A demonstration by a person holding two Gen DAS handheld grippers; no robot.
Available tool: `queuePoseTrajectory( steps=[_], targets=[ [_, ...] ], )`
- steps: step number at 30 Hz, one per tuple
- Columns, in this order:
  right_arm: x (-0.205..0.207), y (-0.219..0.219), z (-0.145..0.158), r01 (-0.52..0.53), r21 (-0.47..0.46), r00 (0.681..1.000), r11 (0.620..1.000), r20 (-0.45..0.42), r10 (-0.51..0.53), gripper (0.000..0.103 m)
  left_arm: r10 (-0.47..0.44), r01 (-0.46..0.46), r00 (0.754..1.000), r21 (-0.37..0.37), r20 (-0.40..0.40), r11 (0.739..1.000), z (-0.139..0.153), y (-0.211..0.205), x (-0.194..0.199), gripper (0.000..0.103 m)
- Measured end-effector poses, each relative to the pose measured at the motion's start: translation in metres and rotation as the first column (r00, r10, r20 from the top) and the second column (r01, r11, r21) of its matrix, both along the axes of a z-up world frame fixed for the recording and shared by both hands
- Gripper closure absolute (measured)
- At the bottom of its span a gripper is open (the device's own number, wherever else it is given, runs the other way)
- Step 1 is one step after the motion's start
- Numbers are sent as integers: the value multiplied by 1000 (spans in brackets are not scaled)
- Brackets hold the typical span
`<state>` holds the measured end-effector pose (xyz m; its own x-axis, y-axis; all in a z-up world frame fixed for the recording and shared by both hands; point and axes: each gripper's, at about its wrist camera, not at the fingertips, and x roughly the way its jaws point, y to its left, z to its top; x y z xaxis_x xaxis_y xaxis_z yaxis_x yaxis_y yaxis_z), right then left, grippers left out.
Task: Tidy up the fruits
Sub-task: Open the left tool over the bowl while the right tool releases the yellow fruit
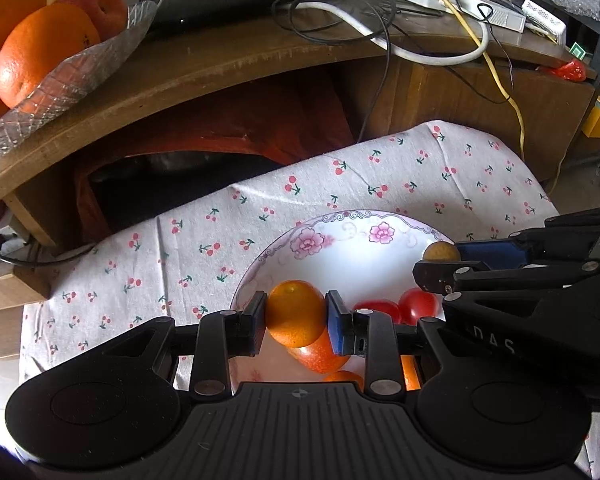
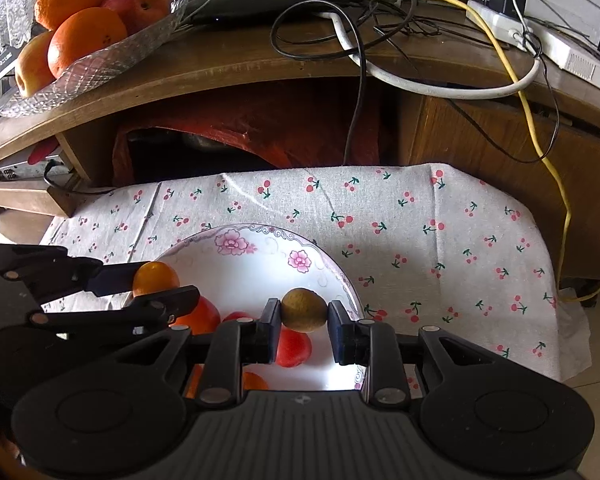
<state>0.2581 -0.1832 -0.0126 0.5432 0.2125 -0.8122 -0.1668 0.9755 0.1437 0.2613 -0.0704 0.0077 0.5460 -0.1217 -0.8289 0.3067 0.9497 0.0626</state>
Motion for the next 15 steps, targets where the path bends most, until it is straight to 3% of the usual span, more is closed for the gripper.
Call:
queuePoseTrajectory(
  steps=[15],
  targets=[
    [4, 0, -5, 14, 12, 1000, 1000, 1, -14, 75, 3, -3, 1000, 21, 17, 1000, 0, 0, 1, 62]
  ],
)
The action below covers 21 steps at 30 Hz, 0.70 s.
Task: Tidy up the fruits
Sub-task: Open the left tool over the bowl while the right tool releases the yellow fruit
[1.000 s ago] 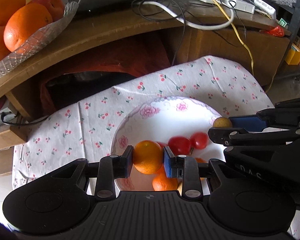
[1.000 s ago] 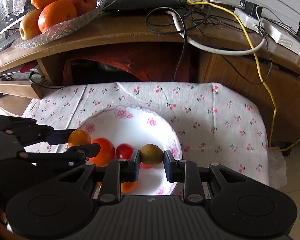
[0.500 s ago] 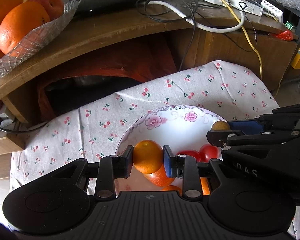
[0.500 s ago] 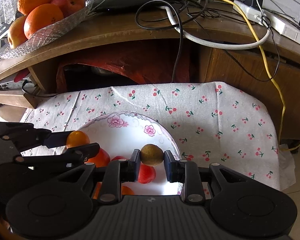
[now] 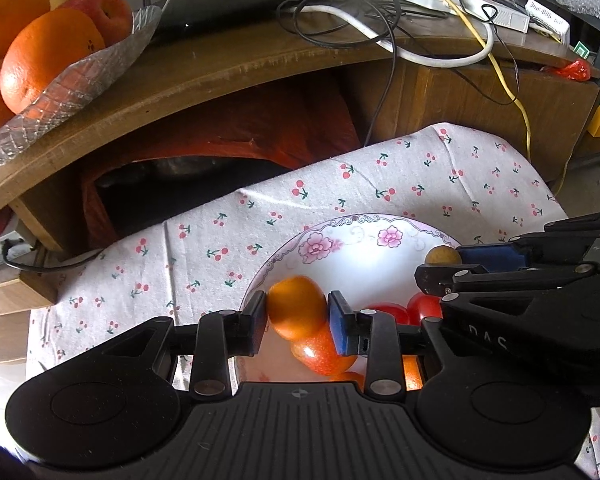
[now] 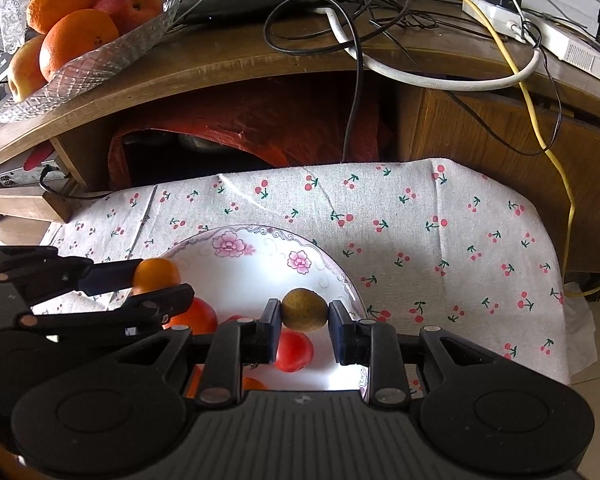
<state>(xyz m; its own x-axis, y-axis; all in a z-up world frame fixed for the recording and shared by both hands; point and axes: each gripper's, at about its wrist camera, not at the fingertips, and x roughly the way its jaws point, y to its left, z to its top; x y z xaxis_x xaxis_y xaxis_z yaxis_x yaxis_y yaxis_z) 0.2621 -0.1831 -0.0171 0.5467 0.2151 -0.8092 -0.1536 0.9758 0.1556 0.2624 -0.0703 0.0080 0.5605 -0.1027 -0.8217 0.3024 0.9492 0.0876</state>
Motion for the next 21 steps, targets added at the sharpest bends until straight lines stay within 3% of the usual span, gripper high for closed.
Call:
queuePoseTrajectory(
  steps=[21],
  targets=[
    [-6, 0, 7, 8, -20, 1000, 1000, 14, -8, 73, -4, 4, 1000, 4, 18, 1000, 10, 3, -10, 53]
  ],
)
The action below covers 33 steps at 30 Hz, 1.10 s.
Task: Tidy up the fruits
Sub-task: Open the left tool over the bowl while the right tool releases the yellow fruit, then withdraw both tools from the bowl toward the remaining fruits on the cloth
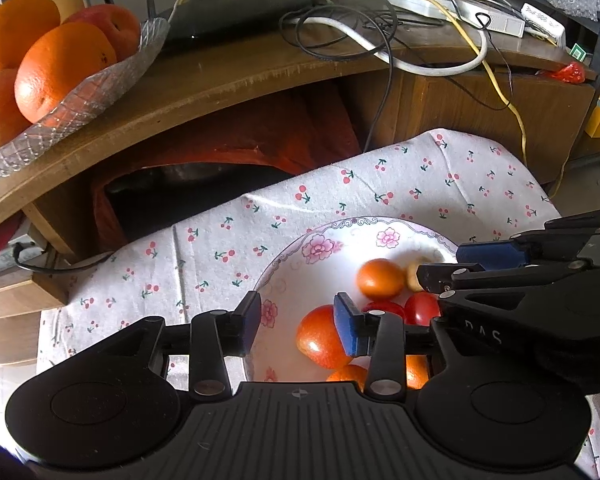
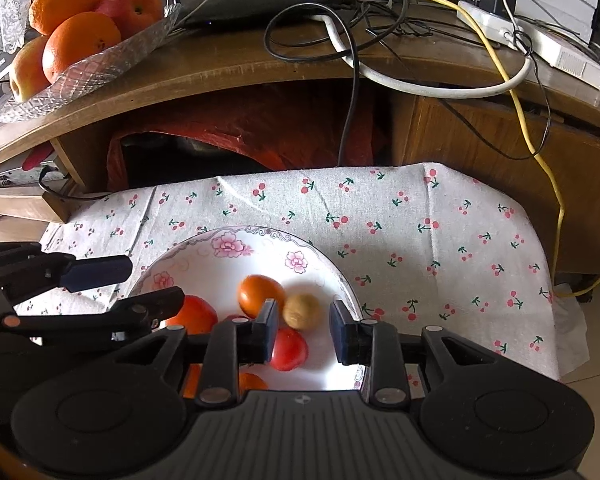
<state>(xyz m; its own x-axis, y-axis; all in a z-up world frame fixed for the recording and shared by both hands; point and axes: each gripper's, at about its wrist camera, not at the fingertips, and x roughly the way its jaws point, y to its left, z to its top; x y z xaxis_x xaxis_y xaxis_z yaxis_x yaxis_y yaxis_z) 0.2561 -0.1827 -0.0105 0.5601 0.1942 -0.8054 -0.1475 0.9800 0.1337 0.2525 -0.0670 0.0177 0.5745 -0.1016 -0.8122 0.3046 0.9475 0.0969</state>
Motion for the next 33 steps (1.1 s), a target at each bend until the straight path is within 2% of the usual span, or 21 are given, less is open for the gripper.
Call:
queuePoseTrajectory(
  steps=[17, 33],
  targets=[
    [-33, 4, 24, -12, -37, 999, 999, 41, 14, 73, -17, 18, 999, -18, 44, 1000, 18, 8, -29, 46],
    [-63, 9, 36, -15, -54, 998, 998, 62, 18, 73, -30, 30, 999, -5, 41, 1000, 21, 11, -49, 47]
  ],
)
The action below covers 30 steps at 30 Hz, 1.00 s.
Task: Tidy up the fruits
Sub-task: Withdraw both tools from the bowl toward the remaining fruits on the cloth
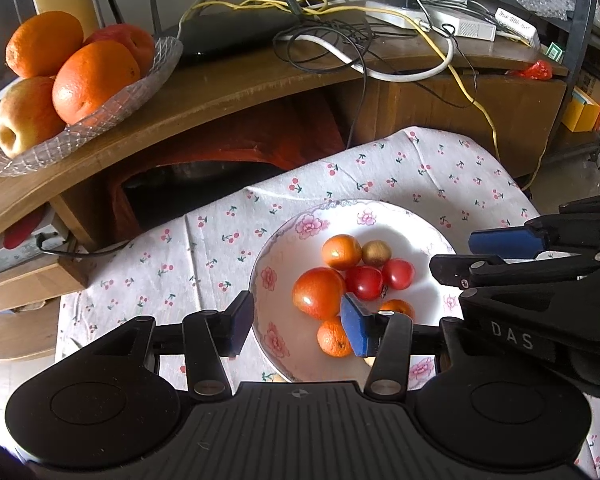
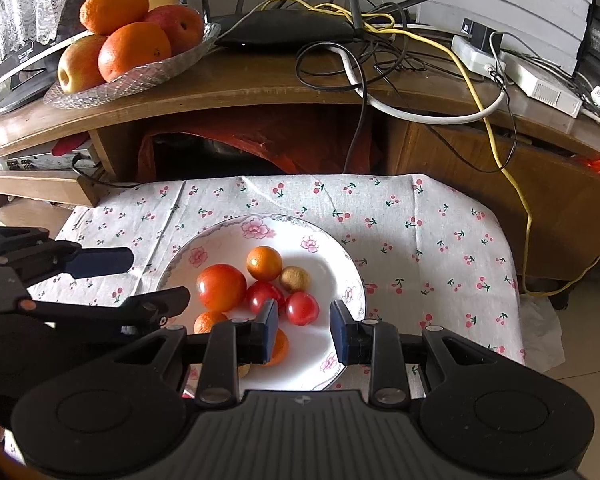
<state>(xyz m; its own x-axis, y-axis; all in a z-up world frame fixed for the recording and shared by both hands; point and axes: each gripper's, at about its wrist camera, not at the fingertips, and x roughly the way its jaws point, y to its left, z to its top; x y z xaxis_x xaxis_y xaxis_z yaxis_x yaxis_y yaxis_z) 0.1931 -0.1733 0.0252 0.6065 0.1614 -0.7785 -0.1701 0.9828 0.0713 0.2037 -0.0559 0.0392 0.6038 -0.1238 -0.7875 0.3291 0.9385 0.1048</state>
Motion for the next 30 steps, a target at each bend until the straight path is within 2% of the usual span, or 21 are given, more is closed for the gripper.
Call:
queuePoseTrajectory(
  steps=[18, 19, 30],
  targets=[
    [-39, 16, -1, -10, 17, 1000, 1000, -27, 11, 73, -43, 43, 999, 34, -26, 998, -4, 12, -30, 48],
    [-40, 17, -1, -11, 18, 1000, 1000, -29, 11, 73, -30, 33, 998, 47, -60, 998, -4, 13, -31, 48],
    [-54, 24, -6, -14, 21, 999, 1000, -52, 15, 73, -56, 61, 996, 70, -73, 996, -8, 16, -44, 48]
  ],
)
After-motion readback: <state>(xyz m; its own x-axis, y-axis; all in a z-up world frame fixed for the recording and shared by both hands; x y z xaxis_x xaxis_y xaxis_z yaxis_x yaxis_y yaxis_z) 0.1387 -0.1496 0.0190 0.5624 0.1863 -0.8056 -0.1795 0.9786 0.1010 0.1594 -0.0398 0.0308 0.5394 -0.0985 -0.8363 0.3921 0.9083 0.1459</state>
